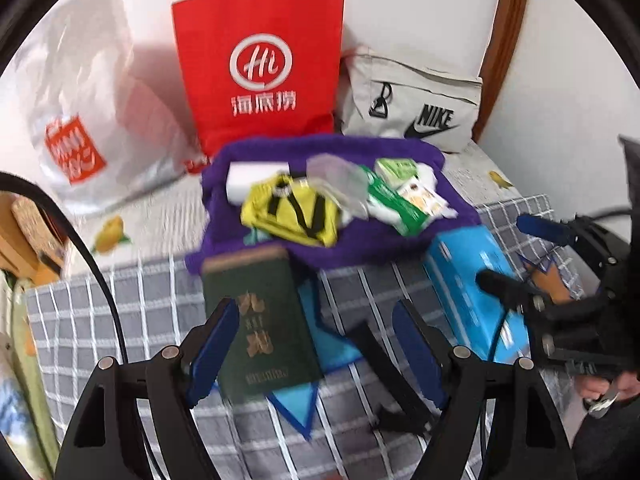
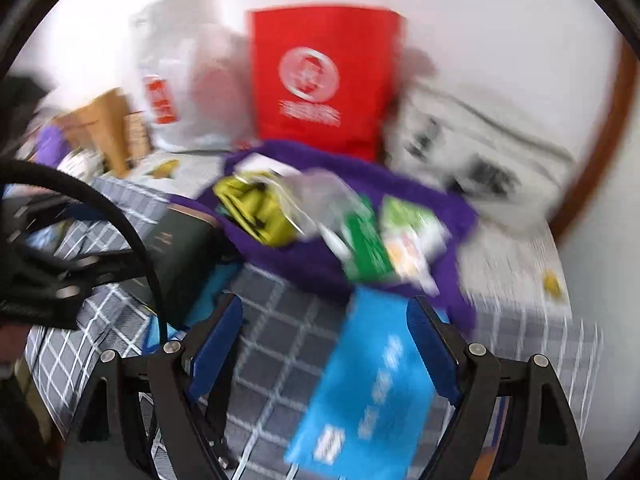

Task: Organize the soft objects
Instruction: 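Lower the right tool and grasp the holed black watch strap piece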

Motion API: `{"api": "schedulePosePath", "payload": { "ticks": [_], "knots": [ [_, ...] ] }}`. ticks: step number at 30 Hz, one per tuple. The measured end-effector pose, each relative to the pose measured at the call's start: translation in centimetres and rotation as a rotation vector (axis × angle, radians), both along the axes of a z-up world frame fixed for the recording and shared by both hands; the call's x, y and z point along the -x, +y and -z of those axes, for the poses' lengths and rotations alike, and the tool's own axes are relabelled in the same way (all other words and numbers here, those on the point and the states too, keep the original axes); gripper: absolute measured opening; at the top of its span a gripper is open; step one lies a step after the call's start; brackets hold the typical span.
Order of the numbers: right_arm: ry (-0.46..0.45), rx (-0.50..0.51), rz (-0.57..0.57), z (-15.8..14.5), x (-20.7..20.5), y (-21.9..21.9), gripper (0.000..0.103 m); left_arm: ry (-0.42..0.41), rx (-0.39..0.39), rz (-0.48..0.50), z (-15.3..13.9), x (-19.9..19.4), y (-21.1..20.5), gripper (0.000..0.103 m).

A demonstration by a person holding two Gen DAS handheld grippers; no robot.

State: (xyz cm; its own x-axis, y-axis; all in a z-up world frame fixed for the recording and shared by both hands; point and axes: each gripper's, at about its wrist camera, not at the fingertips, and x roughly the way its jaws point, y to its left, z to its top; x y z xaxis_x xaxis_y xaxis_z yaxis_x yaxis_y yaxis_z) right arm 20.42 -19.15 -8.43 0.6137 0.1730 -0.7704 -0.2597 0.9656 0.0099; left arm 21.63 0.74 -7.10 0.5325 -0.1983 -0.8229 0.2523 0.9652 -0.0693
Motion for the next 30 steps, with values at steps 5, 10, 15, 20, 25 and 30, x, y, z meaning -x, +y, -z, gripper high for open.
{"api": "schedulePosePath", "payload": {
  "ticks": [5,10,15,20,25,30],
  "knots": [
    [0.034,-0.1,0.024,-0.1,3.9,-1.5,0.084,-0.016,0.032,0.002,0.3,2.9,0.8,0.078],
    [0.061,-0.159,-0.059,0.9,6.9,0.6,0.084,0.023,0.093,-0.038,1.4,4.9,2.4,0.078],
    [0.131,-0.135,-0.097,4.3,6.5,4.4,0.082,0.043,0.116,-0.092,2.7,6.6,4.9,0.078],
    [0.233,-0.108,-0.101,8.0,3.7,7.5,0.066,0.063,0.12,-0.162,3.6,8.0,8.2,0.078],
    [0.273,-0.031,-0.093,9.7,1.4,10.0,0.058,0.078,0.152,-0.2,4.3,8.5,10.4,0.078],
    [0.285,0.026,-0.105,10.8,0.9,11.5,0.05,0.077,0.183,-0.208,4.5,8.2,11.8,0.078]
  ]
}}
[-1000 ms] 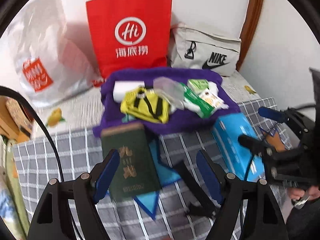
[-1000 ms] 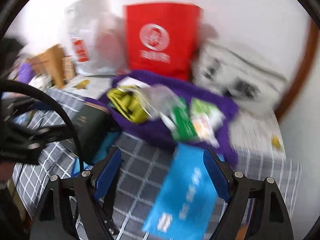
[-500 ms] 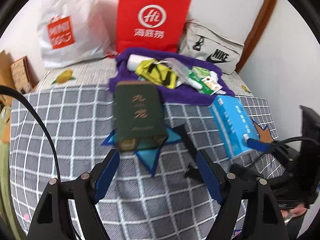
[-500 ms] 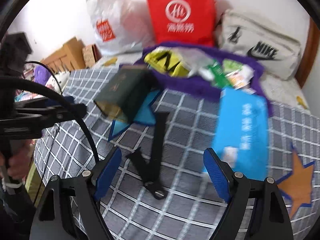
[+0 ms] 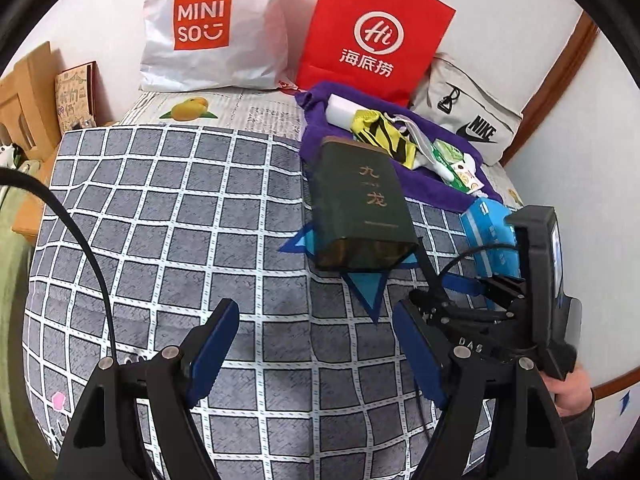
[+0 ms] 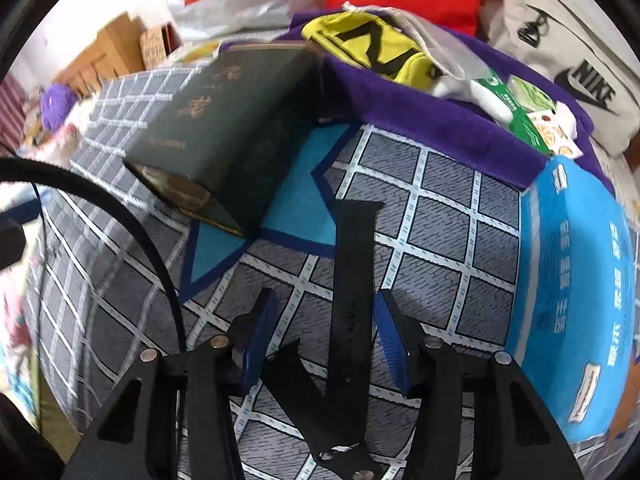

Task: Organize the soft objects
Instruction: 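Lower the right tool and grasp the holed black watch strap piece, then lift the strap piece with the right tool while the left grasps the buckle strap piece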

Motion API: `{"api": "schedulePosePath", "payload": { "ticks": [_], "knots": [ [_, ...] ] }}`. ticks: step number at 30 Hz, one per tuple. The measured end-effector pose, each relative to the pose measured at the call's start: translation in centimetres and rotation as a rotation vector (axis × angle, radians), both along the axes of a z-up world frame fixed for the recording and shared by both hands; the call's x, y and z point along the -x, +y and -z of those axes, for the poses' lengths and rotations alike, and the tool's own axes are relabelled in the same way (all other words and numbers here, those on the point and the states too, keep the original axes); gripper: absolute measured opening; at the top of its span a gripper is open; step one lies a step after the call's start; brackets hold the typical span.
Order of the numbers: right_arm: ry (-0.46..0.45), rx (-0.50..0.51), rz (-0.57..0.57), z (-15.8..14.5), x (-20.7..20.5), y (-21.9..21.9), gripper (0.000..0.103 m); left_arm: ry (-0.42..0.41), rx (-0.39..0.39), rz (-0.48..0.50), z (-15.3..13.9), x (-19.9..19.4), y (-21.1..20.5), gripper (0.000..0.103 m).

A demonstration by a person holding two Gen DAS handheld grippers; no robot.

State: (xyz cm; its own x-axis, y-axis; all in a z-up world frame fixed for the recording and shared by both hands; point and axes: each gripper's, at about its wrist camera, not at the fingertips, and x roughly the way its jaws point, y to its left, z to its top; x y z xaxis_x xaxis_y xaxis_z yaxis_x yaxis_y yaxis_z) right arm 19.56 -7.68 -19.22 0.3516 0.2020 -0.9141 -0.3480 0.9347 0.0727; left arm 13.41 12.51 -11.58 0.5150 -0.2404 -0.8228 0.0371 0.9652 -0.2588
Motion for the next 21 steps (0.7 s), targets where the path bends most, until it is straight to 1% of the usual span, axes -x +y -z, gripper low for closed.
{"api": "schedulePosePath", "payload": {
  "ticks": [1,2,3,4,8,11,16,18,20,21],
  "knots": [
    [0.002,-0.004,0.007,0.1,-0.1,-0.2,0.048,-0.004,0.004,-0.001,0.0,0.0,0.2,0.078],
    [-0.001,-0.004,0.014,0.1,0.0,-0.4,0.039,-0.006,0.007,0.001,-0.1,-0.1,0.2,0.078],
    [-0.007,0.003,0.025,0.1,0.0,-0.7,0.033,-0.011,0.012,0.005,-0.1,-0.1,0.3,0.078],
    [-0.012,0.009,0.039,0.1,-0.1,-1.0,0.021,-0.015,0.016,0.007,-0.1,-0.2,0.3,0.078],
    [0.02,-0.042,0.033,0.1,-0.4,-2.0,0.021,-0.02,0.03,0.021,0.1,-0.3,0.4,0.078],
    [0.051,-0.031,0.026,-0.1,-0.3,-2.1,0.021,-0.031,0.034,0.037,0.0,-0.4,0.4,0.078],
    [0.027,-0.031,0.023,0.0,-0.9,-1.9,0.022,-0.031,0.052,0.035,0.3,-0.6,0.7,0.078],
    [0.019,-0.025,0.035,0.0,-1.3,-1.6,0.022,-0.018,0.049,0.032,0.7,-0.8,0.6,0.078],
    [-0.011,0.004,0.02,0.0,-1.2,-1.1,0.022,-0.008,0.045,0.036,1.0,-0.9,0.4,0.078],
    [-0.014,-0.004,0.024,0.0,-1.2,-1.2,0.021,-0.003,0.041,0.041,1.1,-0.9,0.2,0.078]
  ]
}}
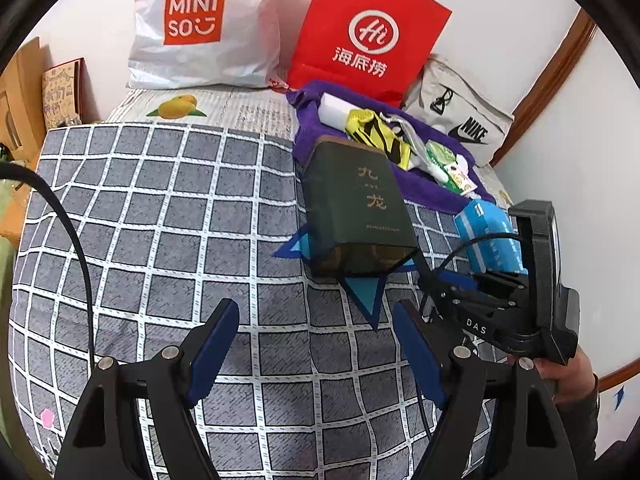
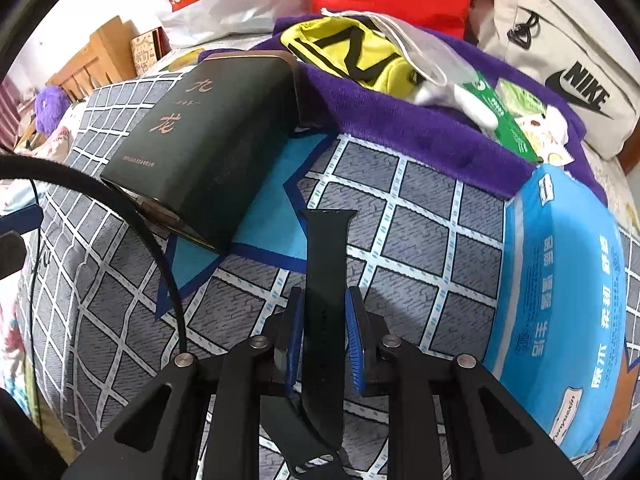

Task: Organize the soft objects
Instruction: 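Lift the strap piece with the right tool while the left grasps the buckle strap piece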

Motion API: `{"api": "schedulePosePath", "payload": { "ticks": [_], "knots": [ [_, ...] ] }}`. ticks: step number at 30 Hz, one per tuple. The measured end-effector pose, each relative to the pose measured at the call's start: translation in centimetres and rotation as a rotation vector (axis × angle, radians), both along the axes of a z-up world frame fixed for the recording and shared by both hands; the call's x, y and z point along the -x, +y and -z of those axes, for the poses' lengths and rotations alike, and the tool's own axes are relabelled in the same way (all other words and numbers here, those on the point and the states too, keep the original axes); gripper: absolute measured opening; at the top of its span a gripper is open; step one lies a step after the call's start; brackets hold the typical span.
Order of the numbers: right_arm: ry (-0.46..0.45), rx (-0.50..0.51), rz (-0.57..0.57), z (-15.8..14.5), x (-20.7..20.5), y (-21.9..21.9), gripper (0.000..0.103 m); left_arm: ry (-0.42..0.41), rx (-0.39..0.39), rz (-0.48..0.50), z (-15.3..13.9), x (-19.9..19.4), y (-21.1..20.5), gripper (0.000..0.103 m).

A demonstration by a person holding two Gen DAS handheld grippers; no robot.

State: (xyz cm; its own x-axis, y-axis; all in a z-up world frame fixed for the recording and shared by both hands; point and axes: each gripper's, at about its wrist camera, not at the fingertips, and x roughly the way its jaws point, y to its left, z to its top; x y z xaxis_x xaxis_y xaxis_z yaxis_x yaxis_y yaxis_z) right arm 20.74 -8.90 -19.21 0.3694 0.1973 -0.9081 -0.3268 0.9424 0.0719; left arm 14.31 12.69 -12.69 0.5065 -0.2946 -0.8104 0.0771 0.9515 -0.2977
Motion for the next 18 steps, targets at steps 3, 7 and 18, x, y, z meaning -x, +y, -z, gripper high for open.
{"api": "schedulePosePath", "payload": {
  "ticks": [3,7,18],
  "knots": [
    [0.019,-0.048,0.005,-0.4,-0.4,-0.9,0.021,-0.008,-0.013,0.021,-0.1,0.3,-0.5,0.078],
    [-0.045,-0.07,0.016,-3.0,-0.5,-1.6,0.021,0.008,-0.022,0.037,0.2,0.2,-1.2,0.078],
    [-0.159,-0.106,0.012,-8.7,4.5,-5.6,0.021,0.11,-0.051,0.149,2.8,0.0,-6.9,0.078]
  ]
}}
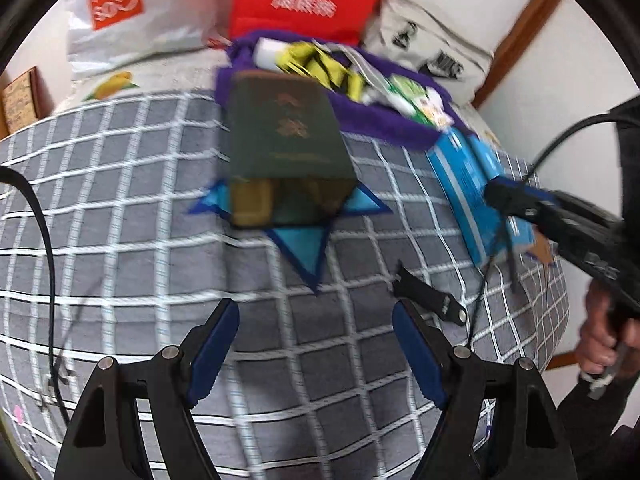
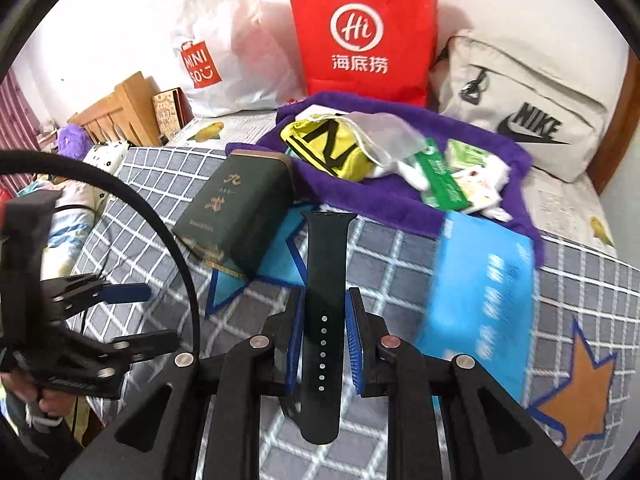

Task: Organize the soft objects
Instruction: 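Lift the strap piece with the right tool while the left grasps the buckle strap piece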

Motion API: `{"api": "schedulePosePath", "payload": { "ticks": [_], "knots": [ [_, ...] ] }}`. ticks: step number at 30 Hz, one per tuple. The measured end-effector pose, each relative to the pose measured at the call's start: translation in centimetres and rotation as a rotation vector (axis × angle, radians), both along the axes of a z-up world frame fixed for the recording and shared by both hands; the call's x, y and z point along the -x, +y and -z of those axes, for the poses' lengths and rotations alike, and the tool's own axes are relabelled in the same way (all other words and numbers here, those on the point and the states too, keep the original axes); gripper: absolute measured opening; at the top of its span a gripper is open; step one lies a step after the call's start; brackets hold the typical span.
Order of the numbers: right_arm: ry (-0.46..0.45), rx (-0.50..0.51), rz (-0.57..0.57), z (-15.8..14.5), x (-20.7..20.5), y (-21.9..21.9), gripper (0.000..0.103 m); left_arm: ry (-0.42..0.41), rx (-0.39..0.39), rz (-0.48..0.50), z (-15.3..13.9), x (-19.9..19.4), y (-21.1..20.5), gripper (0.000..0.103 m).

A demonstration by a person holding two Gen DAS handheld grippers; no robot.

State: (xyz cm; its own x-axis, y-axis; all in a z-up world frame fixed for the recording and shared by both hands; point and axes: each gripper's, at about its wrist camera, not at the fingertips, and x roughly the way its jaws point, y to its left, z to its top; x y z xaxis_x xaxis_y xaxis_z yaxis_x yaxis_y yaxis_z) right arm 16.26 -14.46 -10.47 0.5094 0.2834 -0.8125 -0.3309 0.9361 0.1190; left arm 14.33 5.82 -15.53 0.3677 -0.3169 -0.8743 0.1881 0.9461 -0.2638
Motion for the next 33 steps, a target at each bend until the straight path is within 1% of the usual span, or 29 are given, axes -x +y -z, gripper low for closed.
{"api": "schedulePosePath", "payload": {
  "ticks": [3,7,9,11,12,14,16,18,21,23,25,26,27,28,29,30,31,33],
  "knots": [
    [-0.008,0.007,0.014,-0.2,1.5,-1.8,0.021,0.044,0.015,0.032,0.8,0.4,-2.1,0.078],
    [0.003,0.001,0.041,0.9,3.0,-4.6,0.021,0.087,0.026,0.061,1.5,1.2,-5.2,0.078],
    [0.014,-0.008,0.059,1.5,3.6,-6.1,0.021,0.11,0.031,0.045,2.0,1.2,-6.2,0.078],
    [0.017,-0.012,0.067,2.1,4.0,-7.3,0.021,0.152,0.054,0.019,2.7,1.0,-7.3,0.078],
    [0.017,-0.016,0.07,2.3,4.3,-8.0,0.021,0.154,0.049,-0.003,2.9,1.0,-7.9,0.078],
    [0.013,-0.024,0.078,2.5,4.7,-9.1,0.021,0.126,0.019,-0.013,2.6,0.8,-8.9,0.079],
    [0.008,-0.037,0.084,2.5,5.0,-9.9,0.021,0.132,0.015,-0.013,2.8,0.4,-9.9,0.083],
    [0.0,-0.054,0.094,2.5,5.2,-10.9,0.021,0.127,-0.015,-0.026,2.9,0.0,-10.6,0.083],
    [-0.001,-0.085,0.112,2.8,5.4,-12.2,0.021,0.08,-0.098,-0.02,3.0,-0.4,-12.2,0.083],
    [0.004,-0.098,0.121,3.1,5.5,-12.8,0.021,0.041,-0.147,0.001,3.1,-0.7,-13.1,0.083],
    [0.008,-0.104,0.129,3.4,5.5,-13.4,0.021,-0.009,-0.213,0.034,3.3,-0.7,-14.4,0.083],
    [0.012,-0.108,0.136,3.6,5.5,-13.8,0.021,-0.027,-0.228,0.055,3.4,-0.8,-15.0,0.082],
    [0.014,-0.111,0.139,3.6,5.5,-14.0,0.021,-0.042,-0.248,0.078,3.4,-0.7,-15.4,0.079],
    [0.015,-0.114,0.144,3.7,5.6,-14.3,0.021,-0.055,-0.261,0.097,3.3,-0.7,-15.5,0.067],
    [0.016,-0.117,0.151,3.8,5.6,-14.7,0.021,-0.069,-0.26,0.121,2.9,-0.5,-15.8,0.049],
    [0.019,-0.122,0.157,3.9,5.7,-15.0,0.021,-0.079,-0.253,0.143,2.7,-0.7,-16.0,0.043],
    [0.021,-0.124,0.16,3.9,5.7,-15.1,0.021,-0.078,-0.252,0.158,2.4,-0.6,-15.9,0.041],
    [0.025,-0.133,0.168,4.1,5.6,-15.4,0.021,-0.052,-0.247,0.159,2.2,-0.3,-15.2,0.041]
  ]
}}
